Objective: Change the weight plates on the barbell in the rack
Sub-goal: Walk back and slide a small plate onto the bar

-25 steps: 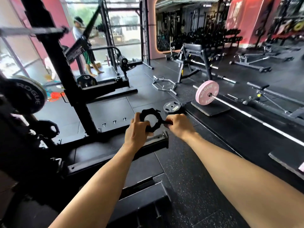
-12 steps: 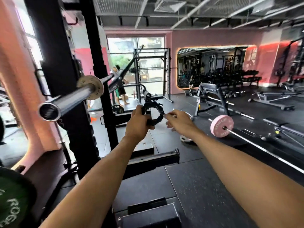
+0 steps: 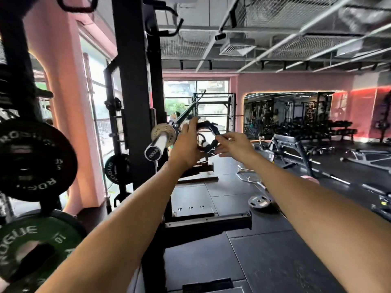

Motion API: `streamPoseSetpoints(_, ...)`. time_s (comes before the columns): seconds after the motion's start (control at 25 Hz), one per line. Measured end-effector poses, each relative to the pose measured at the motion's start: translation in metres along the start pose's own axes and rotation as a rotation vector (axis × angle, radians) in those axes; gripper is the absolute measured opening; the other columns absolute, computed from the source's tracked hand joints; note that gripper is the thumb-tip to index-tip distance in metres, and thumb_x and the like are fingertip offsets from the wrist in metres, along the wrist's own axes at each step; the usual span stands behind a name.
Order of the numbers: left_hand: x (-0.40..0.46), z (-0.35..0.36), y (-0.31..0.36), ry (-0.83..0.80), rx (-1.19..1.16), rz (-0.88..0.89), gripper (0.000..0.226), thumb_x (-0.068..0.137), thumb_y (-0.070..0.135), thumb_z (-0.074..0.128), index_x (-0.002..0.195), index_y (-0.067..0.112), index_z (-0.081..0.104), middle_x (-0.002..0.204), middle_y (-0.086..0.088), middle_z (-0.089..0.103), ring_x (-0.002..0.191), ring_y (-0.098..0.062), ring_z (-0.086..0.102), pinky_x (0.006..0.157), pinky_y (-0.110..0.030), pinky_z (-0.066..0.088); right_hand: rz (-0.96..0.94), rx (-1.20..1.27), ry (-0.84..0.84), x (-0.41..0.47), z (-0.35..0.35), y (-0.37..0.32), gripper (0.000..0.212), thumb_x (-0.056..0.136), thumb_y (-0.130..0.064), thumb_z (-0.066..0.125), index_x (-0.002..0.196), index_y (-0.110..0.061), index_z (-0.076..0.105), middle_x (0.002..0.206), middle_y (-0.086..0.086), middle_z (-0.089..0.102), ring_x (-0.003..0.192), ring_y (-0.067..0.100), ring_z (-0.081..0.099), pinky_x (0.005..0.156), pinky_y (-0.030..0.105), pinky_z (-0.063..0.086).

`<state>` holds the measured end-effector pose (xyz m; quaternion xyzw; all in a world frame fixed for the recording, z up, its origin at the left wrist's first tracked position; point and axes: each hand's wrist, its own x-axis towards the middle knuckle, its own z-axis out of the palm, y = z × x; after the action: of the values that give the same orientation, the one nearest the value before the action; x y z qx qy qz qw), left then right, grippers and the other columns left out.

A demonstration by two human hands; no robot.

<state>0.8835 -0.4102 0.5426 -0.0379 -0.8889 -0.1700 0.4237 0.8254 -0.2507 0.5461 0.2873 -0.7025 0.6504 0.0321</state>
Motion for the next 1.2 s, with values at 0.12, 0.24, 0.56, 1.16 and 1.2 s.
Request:
streamPoseSetpoints(0.12, -0.018, -0.051, -0.008, -0.023, -0.006, -0.01, 0.098, 0.066, 0.018, 0.086, 0.147, 0.014, 0.03, 0.134, -0.011, 0.041, 0.122, -0.028, 0.047, 0.102, -0.039, 0.042, -0.031, -0.022, -0.018, -0.021, 0.03, -0.02, 0.017, 0.093, -0.021, 0.062, 0.096, -0.004, 0.061, 0.084, 0.021, 0.069, 0.069, 0.026, 0.069, 0.075, 0.042, 0.058)
streamPoseSetpoints(0.24, -0.042, -0.089, -0.023, -0.038, -0.019, -0.016, 0.093, 0.062, 0.022, 0.088, 0.141, 0.01, 0.04, 0.13, -0.009, 0.044, 0.122, -0.024, 0.046, 0.106, -0.03, 0.038, -0.035, -0.046, -0.066, -0.039, 0.061, -0.035, 0.025, 0.093, -0.023, 0.061, 0.106, -0.002, 0.06, 0.088, 0.025, 0.069, 0.075, 0.03, 0.07, 0.078, 0.043, 0.058)
streamPoseSetpoints(0.56, -0.087, -0.139, -0.058, -0.034, -0.066, -0.018, 0.092, 0.062, 0.016, 0.087, 0.142, 0.019, 0.04, 0.116, 0.001, 0.042, 0.103, -0.013, 0.048, 0.093, -0.013, 0.032, -0.023, -0.053, -0.104, -0.068, 0.117, -0.052, 0.024, 0.094, -0.021, 0.06, 0.109, -0.004, 0.054, 0.077, 0.018, 0.067, 0.077, 0.033, 0.068, 0.07, 0.036, 0.058)
streamPoseSetpoints(1.16, -0.066, -0.106, -0.11, -0.113, -0.067, -0.123, 0.11, 0.05, 0.019, 0.095, 0.146, 0.016, 0.04, 0.12, 0.0, 0.046, 0.115, -0.019, 0.05, 0.1, -0.021, 0.035, -0.026, -0.102, -0.048, -0.016, 0.147, -0.008, 0.014, 0.094, -0.017, 0.059, 0.103, -0.009, 0.051, 0.081, 0.014, 0.064, 0.078, 0.035, 0.067, 0.078, 0.047, 0.058)
streamPoseSetpoints(1.2, -0.065, -0.103, -0.112, -0.115, -0.069, -0.124, 0.107, 0.053, 0.017, 0.093, 0.146, 0.017, 0.04, 0.119, 0.001, 0.046, 0.115, -0.02, 0.051, 0.101, -0.023, 0.037, -0.02, -0.109, -0.047, -0.014, 0.148, -0.006, 0.014, 0.094, -0.017, 0.059, 0.103, -0.01, 0.052, 0.081, 0.015, 0.064, 0.077, 0.035, 0.067, 0.077, 0.046, 0.058)
